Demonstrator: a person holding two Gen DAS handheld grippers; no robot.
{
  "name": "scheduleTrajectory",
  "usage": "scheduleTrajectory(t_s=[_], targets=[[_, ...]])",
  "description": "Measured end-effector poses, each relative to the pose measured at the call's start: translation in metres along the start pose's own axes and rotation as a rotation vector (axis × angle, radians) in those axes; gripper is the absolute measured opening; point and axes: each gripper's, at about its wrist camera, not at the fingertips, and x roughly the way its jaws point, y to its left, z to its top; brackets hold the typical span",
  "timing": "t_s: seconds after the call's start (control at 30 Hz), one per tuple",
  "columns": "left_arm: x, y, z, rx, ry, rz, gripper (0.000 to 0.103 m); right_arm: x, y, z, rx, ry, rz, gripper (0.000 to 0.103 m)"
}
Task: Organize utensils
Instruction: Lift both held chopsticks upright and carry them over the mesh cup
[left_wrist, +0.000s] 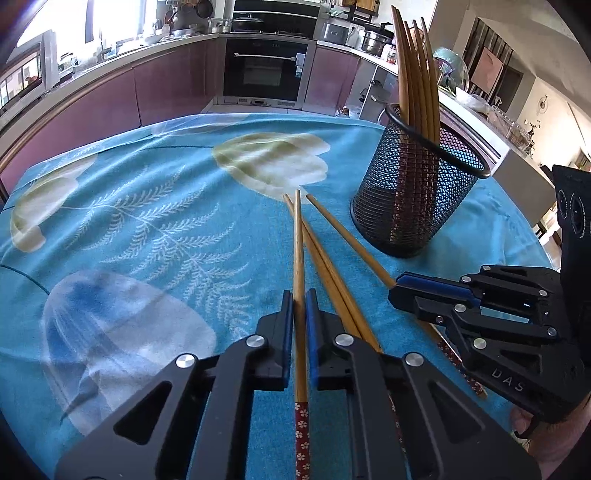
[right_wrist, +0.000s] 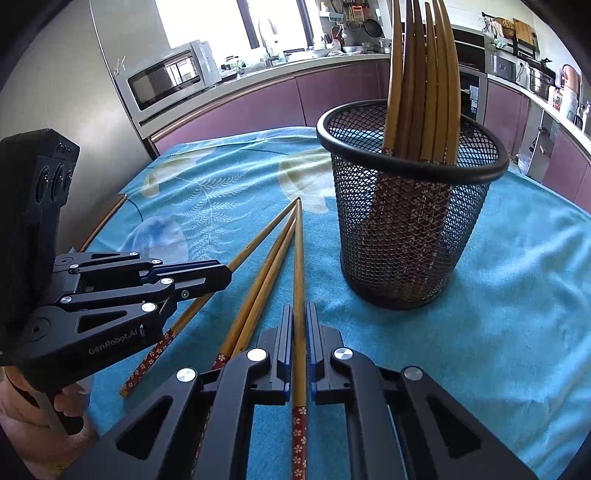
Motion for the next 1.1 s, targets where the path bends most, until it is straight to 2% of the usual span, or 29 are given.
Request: scheduleTrajectory(t_s=[0.37,1.1], targets=[[-0.026,-0.005,0.000,0.008,-0.047,-0.030,0.008,-0.022,0.006,-0.001,-0.011,-0.047,0.055,0.006],[-0.069,-0.018,0.007,0.026,-0.132,-0.109,0.008,-0.067,-0.003,0.000,0.013,-0.163,0.082,0.006]])
